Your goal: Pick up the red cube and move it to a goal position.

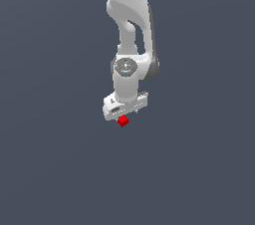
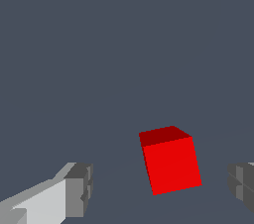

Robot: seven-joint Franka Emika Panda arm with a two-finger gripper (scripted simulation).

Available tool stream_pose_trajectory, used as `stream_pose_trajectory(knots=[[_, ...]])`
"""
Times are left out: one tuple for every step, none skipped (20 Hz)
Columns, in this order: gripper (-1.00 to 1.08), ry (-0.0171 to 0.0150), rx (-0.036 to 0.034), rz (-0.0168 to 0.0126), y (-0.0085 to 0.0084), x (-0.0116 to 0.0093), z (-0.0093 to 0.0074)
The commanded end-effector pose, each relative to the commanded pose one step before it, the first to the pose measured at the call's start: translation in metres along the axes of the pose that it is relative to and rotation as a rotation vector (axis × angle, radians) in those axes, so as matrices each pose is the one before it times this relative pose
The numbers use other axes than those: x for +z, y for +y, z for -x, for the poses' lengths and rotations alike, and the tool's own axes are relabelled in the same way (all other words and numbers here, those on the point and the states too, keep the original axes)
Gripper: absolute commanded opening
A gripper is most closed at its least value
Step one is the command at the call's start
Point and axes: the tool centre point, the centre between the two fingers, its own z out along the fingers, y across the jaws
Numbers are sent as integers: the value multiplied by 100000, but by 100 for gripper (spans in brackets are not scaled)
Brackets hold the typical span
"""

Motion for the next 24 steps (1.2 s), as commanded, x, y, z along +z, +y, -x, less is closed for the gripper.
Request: stream_pose_trajectory(knots=[[100,90,-5572,-111,374,1442,309],[100,1,-1897,-36,138,507,107],[100,0,-1779,-32,130,476,99],[100,-1,-1656,-28,123,443,91],[100,-2,-1529,-24,116,410,83],[100,-4,-1403,-20,107,376,75],[100,-5,-1273,-16,99,341,67],[100,-7,-1143,-11,91,307,58],[100,-9,-1012,-8,82,271,50],[100,-10,-879,-4,74,236,42],[100,-11,-747,-1,64,200,34],[100,-11,-612,1,55,164,27],[100,-10,-476,2,44,128,20],[100,-8,-338,3,33,91,14],[100,-5,-201,2,19,54,8],[100,-2,-69,1,5,18,2],[-100,0,0,0,0,0,0],[-100,0,0,0,0,0,0],[-100,0,0,0,0,0,0],[-100,0,0,0,0,0,0],[-100,0,0,0,0,0,0],[-100,0,0,0,0,0,0],[-100,0,0,0,0,0,0],[-100,0,0,0,0,0,0]])
